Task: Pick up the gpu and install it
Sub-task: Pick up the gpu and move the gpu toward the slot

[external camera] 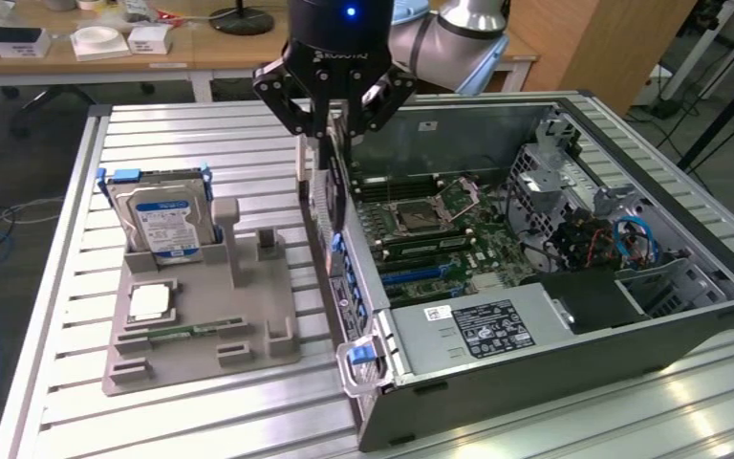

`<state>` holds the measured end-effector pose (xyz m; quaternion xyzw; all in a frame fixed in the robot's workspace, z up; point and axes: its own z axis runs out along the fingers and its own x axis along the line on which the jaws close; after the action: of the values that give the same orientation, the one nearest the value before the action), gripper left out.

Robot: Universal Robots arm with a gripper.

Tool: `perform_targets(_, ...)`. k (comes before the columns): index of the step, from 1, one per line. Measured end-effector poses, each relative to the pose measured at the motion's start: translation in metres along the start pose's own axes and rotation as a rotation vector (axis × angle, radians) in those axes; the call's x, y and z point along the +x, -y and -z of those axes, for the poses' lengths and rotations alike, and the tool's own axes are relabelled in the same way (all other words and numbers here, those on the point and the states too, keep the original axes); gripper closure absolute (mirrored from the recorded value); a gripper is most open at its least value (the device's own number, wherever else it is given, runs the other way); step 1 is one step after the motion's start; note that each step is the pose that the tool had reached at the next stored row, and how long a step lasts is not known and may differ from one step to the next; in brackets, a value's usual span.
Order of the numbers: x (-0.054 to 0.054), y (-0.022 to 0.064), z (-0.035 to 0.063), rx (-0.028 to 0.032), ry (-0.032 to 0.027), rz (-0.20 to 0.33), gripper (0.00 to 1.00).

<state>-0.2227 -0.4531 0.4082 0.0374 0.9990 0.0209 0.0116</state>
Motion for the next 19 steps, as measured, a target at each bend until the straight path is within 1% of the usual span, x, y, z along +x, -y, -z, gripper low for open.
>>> perform_targets(16, -0.019, -0.0018, -0.0005, 0.0000, 0.0000, 0.000, 0.74)
perform_targets(19, -0.020, -0.0018, -0.0005, 0.0001, 0.0000, 0.000, 0.74)
